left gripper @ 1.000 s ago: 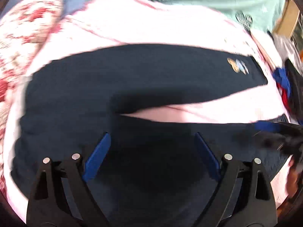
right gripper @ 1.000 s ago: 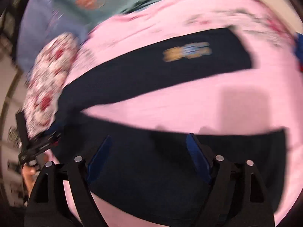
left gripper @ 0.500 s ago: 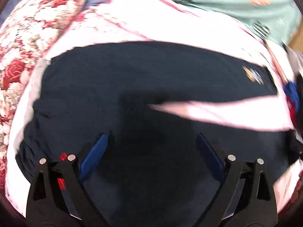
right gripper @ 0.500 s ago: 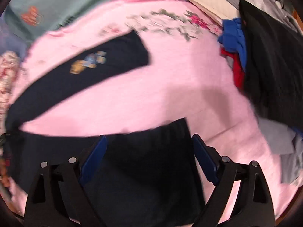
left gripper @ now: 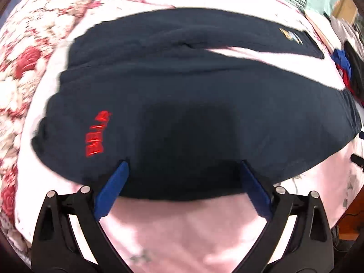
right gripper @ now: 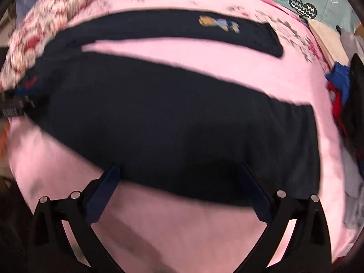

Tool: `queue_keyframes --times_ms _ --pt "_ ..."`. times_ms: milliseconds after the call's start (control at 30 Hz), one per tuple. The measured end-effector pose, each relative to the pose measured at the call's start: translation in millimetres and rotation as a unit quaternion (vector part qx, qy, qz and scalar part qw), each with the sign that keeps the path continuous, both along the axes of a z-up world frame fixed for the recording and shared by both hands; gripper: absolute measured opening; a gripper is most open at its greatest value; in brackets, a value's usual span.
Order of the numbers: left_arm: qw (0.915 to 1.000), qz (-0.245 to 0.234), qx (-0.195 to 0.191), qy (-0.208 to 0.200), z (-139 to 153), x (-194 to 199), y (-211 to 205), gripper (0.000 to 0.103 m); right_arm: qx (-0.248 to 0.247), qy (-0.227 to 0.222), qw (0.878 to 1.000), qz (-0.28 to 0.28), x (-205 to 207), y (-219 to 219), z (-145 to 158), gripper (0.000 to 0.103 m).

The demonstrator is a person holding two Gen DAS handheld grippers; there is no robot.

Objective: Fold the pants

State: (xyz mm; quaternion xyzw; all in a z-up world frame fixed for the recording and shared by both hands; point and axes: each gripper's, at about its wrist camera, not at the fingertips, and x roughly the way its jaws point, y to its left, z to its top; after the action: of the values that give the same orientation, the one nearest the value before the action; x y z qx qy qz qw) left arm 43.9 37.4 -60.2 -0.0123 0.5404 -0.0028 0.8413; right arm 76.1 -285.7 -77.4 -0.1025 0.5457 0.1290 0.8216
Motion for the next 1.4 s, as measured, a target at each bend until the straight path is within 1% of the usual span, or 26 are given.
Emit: queue_keyframes --times_ms 67,100,133,167,233,267,333,367,433,467,500,567,600,633,667,733,767,867,900,967,1033,1067,1133,1233,1300,1400 --pt "0.9995 0.007 0.002 -0.029 7 1 3 0.097 -0.024 0.015 1.000 -0.009 -18 -26 9 0.102" --pt "0.9992 0.003 0.023 -0.034 5 6 -1 0.097 -0.024 0.010 0.999 -0.024 -22 -34 15 0.102" --pt "0.9988 0.003 0.042 -0.023 -1 13 -1 0.097 -0.009 -0.010 0.999 -0.033 -22 -38 26 0.102" --pt "0.9988 0.006 0.048 -0.009 -8 15 1 0.097 0.028 -0.041 0.998 -0.034 -19 -39 40 0.102" --pt "0.9996 0.015 0.018 -0.013 -13 9 16 0.099 0.050 -0.061 0.996 -0.036 -6 -27 42 0.102" --pt "0.9995 0.014 0.025 -0.016 -12 3 23 0.099 0.057 -0.066 0.995 -0.038 1 -18 38 0.102" --pt "0.9994 0.013 0.028 -0.015 -10 -7 37 0.099 0.078 -0.048 0.995 -0.024 9 -3 24 0.102" --pt "0.9996 0.013 0.024 -0.010 -8 -13 46 0.099 0.076 -0.038 0.996 -0.015 11 3 17 0.102" --pt "0.9993 0.017 0.032 -0.009 -1 -19 53 0.097 0.041 -0.013 0.999 0.022 0 12 0 0.102" --pt "0.9985 0.034 0.041 -0.016 7 -19 59 0.094 0.027 -0.022 0.999 0.041 -9 14 2 0.102" --pt "0.9981 0.040 0.039 -0.027 13 -18 63 0.094 0.028 0.007 0.998 0.064 -20 12 3 0.102" --pt "0.9961 0.050 0.028 -0.067 27 -8 70 0.096 0.025 0.025 0.997 0.072 -26 4 16 0.102" --pt "0.9951 0.060 0.036 -0.070 27 0 71 0.096 0.039 0.015 0.997 0.069 -24 0 26 0.102" --pt "0.9941 0.073 0.044 -0.066 23 11 75 0.096 0.068 -0.007 0.996 0.063 -19 -2 39 0.102" --pt "0.9941 0.079 0.046 -0.058 17 17 78 0.096 0.090 -0.023 0.994 0.057 -15 3 42 0.102" --pt "0.9938 0.095 0.052 -0.023 -2 24 89 0.096 0.087 -0.032 0.994 0.048 1 25 36 0.102" --pt "0.9934 0.101 0.052 -0.011 -10 21 97 0.097 0.072 -0.027 0.996 0.042 8 36 27 0.102" --pt "0.9946 0.099 0.016 -0.026 -11 7 114 0.097 0.022 0.014 0.998 0.052 13 65 1 0.102" --pt "0.9951 0.095 0.012 -0.027 -9 5 117 0.096 0.016 0.001 0.998 0.066 6 65 3 0.102" --pt "0.9951 0.095 0.009 -0.026 -1 9 121 0.095 0.037 0.042 0.995 0.088 2 52 8 0.102" --pt "0.9927 0.105 0.017 -0.058 14 17 129 0.095 0.045 0.079 0.990 0.107 6 39 18 0.102" --pt "0.9901 0.116 0.031 -0.073 22 25 134 0.095 0.048 0.069 0.991 0.106 12 37 24 0.102" --pt "0.9853 0.139 0.039 -0.092 34 42 145 0.094 0.056 0.008 0.994 0.096 38 30 47 0.102" --pt "0.9796 0.172 0.019 -0.103 44 60 167 0.094 0.052 -0.058 0.995 0.067 82 31 59 0.102" --pt "0.9776 0.185 0.013 -0.099 46 74 179 0.094 0.052 -0.073 0.994 0.062 116 44 58 0.102" --pt "0.9769 0.189 0.027 -0.096 47 92 182 0.094 0.040 -0.083 0.994 0.059 161 67 53 0.102"
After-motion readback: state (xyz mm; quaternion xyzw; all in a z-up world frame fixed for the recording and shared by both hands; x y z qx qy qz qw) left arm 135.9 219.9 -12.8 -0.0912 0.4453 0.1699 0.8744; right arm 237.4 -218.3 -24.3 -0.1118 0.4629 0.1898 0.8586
